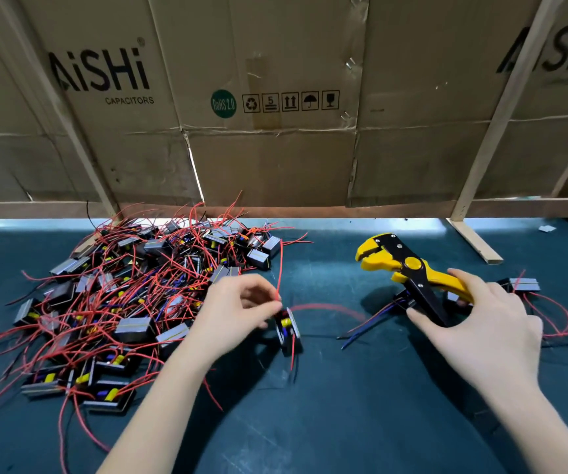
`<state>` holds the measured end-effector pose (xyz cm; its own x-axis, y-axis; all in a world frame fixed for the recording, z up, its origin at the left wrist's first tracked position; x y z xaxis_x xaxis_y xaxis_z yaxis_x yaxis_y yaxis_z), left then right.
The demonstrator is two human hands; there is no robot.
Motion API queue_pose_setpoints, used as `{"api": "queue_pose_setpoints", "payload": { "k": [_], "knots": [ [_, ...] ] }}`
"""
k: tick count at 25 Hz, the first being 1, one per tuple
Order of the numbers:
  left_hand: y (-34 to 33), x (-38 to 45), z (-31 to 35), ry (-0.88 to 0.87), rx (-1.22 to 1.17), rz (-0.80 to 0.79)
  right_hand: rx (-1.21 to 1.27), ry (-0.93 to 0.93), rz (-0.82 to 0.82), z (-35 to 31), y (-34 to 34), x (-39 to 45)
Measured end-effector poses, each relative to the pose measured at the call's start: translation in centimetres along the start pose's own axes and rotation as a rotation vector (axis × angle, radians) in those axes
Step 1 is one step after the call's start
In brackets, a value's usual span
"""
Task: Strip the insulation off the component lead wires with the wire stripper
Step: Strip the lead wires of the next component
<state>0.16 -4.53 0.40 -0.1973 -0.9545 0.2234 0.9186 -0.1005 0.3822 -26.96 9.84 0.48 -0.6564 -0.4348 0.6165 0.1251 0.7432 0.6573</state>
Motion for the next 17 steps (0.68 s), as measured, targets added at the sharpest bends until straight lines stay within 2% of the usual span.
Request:
{"api": "queue_pose_setpoints", "payload": {
  "k": [1, 3, 5, 6, 8, 10, 12, 17],
  "knots": [
    [-0.6, -0.2, -0.6, 0.030, 0.061, -0.026, -0.006, -0.003, -0.015, 0.1, 0.0, -0.1],
    [-0.6, 0.0, -1.0, 0.045, 0.073, 0.020, -0.010, -0.014, -0.034, 0.2, -0.1, -0.1],
    [0.4, 0.3, -0.4, -0.123, 0.119, 0.103, 0.005, -0.021, -0.017, 0.2, -0.1, -0.1],
    [0.7, 0.3, 0.2, -0.240, 0.148, 0.090, 0.009, -0.021, -0.005, 0.2, 0.0, -0.1],
    [0.5, -0.3, 1.1, -0.407, 0.167, -0.083, 0.021, -0.020, 0.003, 0.2, 0.0, -0.1],
    [-0.6, -1.2, 1.2, -0.446, 0.189, -0.307, 0.031, -0.004, 0.005, 0.1, 0.0, -0.2],
    [-1.8, -1.6, 0.9, -0.465, 0.230, -0.402, 0.040, 0.019, -0.002, 0.0, -0.1, -0.3],
    [-3.5, -1.8, 0.8, -0.552, 0.428, -0.242, 0.032, 0.085, -0.015, -0.4, -0.5, -0.8]
  ]
}}
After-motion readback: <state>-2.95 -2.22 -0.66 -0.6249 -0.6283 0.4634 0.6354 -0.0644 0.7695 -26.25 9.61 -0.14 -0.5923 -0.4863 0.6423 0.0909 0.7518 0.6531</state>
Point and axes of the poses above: each hand's wrist, its own x-axis towards the middle knuckle, its own y-axis out of the back of the hand, z = x × y, the point moved 4 cm from there along x, towards the middle knuckle, and after that the axes turned 14 degrees about z, right-handed, at the moved point
